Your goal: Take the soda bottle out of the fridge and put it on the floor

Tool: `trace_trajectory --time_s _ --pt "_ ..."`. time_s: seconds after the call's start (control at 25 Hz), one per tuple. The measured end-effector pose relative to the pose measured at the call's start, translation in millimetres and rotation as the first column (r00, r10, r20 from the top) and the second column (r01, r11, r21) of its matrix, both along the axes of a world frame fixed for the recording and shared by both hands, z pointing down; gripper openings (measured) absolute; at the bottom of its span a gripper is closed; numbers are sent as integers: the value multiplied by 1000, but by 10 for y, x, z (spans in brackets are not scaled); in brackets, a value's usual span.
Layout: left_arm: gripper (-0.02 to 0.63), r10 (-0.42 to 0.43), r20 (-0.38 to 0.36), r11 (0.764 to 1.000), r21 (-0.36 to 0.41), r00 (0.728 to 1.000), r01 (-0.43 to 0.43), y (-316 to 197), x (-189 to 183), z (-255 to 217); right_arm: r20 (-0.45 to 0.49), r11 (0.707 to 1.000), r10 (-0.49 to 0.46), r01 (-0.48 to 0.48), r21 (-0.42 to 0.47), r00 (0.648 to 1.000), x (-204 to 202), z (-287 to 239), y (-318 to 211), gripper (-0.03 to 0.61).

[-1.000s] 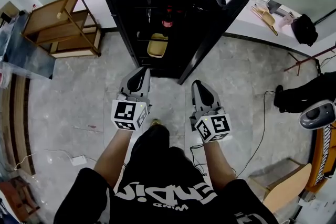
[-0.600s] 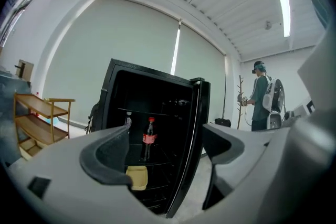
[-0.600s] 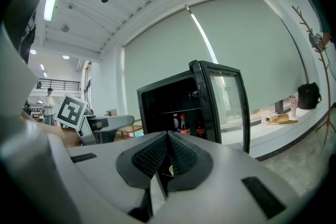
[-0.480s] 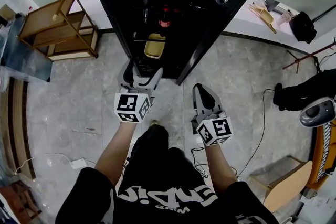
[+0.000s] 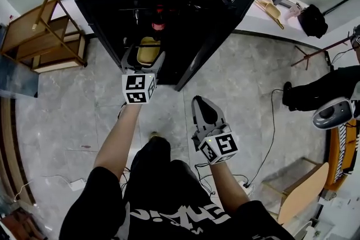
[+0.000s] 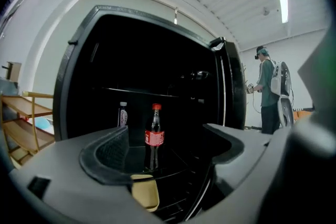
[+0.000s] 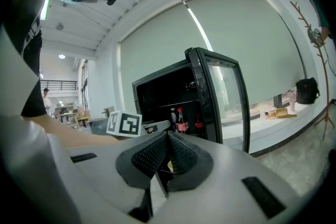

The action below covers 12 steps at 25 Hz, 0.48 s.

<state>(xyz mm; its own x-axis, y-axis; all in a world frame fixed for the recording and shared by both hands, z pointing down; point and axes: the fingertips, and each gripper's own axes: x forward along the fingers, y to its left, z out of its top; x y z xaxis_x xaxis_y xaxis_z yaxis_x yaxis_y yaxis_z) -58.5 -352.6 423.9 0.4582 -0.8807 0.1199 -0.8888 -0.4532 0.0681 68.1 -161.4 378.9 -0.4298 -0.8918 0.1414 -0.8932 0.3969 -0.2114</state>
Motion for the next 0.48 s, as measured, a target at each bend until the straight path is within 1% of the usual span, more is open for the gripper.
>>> trace_trajectory --time_s 0.28,0.48 --pt "429 2 47 1000 -5 999 -2 -745 260 330 -11 1000 5 -5 -27 1000 22 158 -124 26" --pt "428 -12 88 999 -50 996 16 -1251 362 604 -11 999 5 -6 -52 1000 35 319 -141 25"
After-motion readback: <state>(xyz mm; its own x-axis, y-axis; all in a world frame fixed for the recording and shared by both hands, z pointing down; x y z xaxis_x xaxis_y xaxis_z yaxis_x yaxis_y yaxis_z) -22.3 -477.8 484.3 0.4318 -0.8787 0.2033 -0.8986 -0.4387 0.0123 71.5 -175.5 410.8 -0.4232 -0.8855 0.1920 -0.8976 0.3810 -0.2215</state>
